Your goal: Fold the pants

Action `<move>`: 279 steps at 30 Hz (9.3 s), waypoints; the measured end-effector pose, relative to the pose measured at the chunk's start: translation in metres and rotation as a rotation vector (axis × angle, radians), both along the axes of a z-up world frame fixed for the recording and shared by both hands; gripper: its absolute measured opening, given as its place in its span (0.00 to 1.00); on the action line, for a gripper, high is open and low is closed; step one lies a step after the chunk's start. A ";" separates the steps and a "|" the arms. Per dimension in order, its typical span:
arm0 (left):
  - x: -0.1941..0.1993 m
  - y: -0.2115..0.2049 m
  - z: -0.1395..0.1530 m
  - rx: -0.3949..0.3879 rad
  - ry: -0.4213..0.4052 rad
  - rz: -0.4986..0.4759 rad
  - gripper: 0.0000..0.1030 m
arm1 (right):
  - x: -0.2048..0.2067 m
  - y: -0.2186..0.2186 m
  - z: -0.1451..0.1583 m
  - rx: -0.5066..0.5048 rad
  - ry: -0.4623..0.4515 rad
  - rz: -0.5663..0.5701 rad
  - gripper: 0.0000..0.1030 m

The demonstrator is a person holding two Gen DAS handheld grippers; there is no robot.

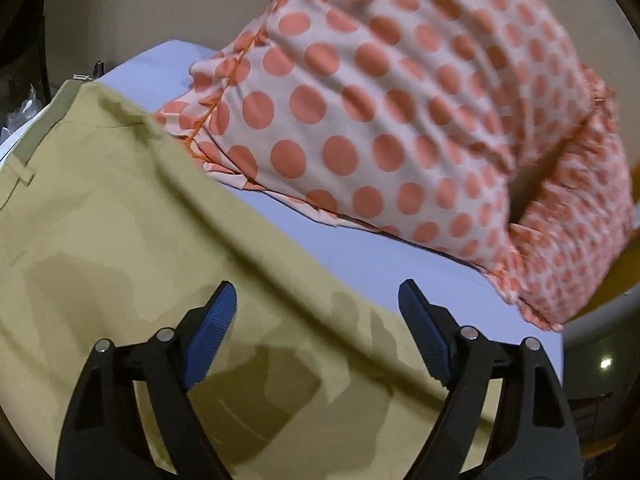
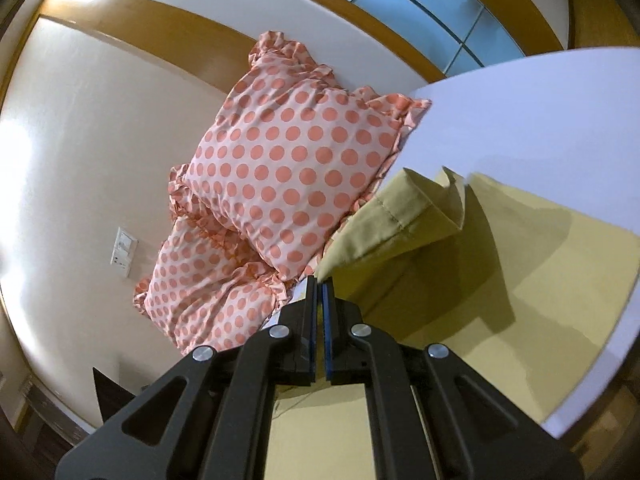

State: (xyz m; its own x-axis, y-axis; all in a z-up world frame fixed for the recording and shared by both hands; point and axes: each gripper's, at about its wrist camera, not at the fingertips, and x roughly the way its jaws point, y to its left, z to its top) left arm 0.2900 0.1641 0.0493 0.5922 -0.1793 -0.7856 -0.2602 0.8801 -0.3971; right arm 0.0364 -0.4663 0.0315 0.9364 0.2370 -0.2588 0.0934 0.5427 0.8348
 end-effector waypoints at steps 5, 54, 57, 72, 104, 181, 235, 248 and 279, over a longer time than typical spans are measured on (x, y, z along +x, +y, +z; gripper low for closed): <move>0.007 0.012 -0.024 -0.097 0.054 0.030 0.03 | 0.003 -0.007 -0.009 0.008 0.020 -0.003 0.02; -0.416 0.089 -0.050 -0.036 -0.344 0.328 0.83 | 0.025 0.238 0.039 -0.443 -0.207 0.554 0.08; -0.417 0.089 -0.051 -0.053 -0.360 0.296 0.87 | 0.026 0.344 0.010 -0.546 -0.108 0.914 0.11; -0.365 0.102 -0.067 -0.232 -0.339 0.224 0.89 | 0.000 0.308 0.009 -0.476 -0.070 0.800 0.93; -0.282 0.106 0.039 0.200 -0.268 0.267 0.09 | 0.007 0.264 -0.006 -0.401 -0.097 0.711 0.95; -0.225 -0.156 -0.023 0.444 -0.069 -0.322 0.98 | 0.051 0.278 -0.008 -0.921 0.377 0.448 0.99; -0.219 -0.153 -0.028 0.433 -0.044 -0.314 0.98 | 0.041 0.284 -0.015 -0.933 0.382 0.418 0.99; -0.218 -0.153 -0.028 0.432 -0.032 -0.315 0.98 | 0.042 0.283 -0.014 -0.930 0.386 0.412 0.99; -0.216 -0.154 -0.030 0.430 -0.006 -0.320 0.98 | 0.042 0.283 -0.015 -0.926 0.397 0.400 0.99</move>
